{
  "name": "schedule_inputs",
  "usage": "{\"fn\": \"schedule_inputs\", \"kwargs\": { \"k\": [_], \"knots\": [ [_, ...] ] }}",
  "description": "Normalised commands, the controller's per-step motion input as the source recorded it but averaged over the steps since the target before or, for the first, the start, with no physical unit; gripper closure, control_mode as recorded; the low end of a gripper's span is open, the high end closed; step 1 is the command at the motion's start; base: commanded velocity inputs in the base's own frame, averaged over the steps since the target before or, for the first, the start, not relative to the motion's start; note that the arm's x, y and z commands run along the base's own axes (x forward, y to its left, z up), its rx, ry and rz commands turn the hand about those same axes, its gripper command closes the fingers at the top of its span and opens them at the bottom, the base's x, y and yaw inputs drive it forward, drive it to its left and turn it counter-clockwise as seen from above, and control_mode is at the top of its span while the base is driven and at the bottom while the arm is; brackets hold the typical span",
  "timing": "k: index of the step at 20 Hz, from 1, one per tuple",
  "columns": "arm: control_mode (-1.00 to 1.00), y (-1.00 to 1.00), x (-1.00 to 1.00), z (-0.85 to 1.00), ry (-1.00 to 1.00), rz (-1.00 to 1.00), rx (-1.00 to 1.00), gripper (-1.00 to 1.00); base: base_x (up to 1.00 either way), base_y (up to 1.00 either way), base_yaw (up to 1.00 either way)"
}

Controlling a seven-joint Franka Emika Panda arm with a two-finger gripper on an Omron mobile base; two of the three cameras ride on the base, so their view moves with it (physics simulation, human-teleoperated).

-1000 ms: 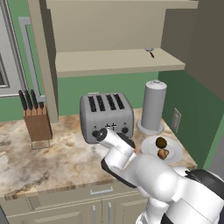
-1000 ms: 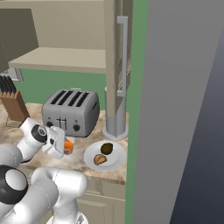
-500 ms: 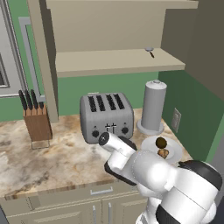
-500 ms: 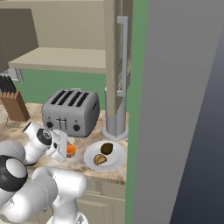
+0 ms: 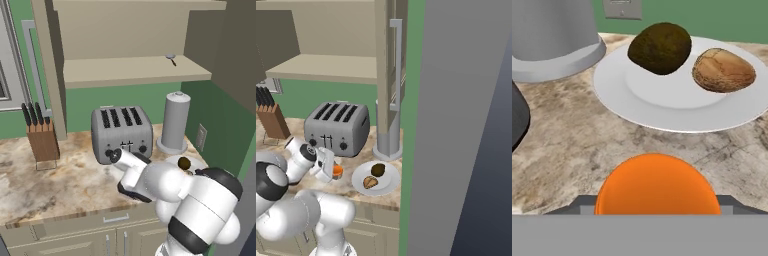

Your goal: Pick the avocado and bread from the counter and place them on the plate. Then pick the jam from the cabinet and place it next to the plate. Lastly close the cabinet door.

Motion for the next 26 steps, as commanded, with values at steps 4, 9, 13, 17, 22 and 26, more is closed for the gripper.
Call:
{"fn": "schedule_inputs", "kwargs": {
  "k": [4,9,13,17,22,26],
  "knots": [
    [-1.00,0.00,0.08,-0.36,0.01,-0.01,0.00,-1.00,0.00,0.00,0.00],
    [-1.00,-0.02,0.01,-0.19,0.00,-0.01,0.00,-1.00,0.00,0.00,0.00],
    [-1.00,-0.01,-0.40,0.00,-0.04,0.00,0.00,-1.00,0.00,0.00,0.00],
    [-1.00,0.00,-0.67,0.01,-0.10,0.00,0.00,-1.00,0.00,0.00,0.00],
    [-1.00,0.00,-0.49,0.20,-0.13,0.00,0.00,-1.00,0.00,0.00,0.00],
    [-1.00,0.08,-0.41,0.47,-0.21,0.00,0.00,-1.00,0.00,0.00,0.00]
  ]
}}
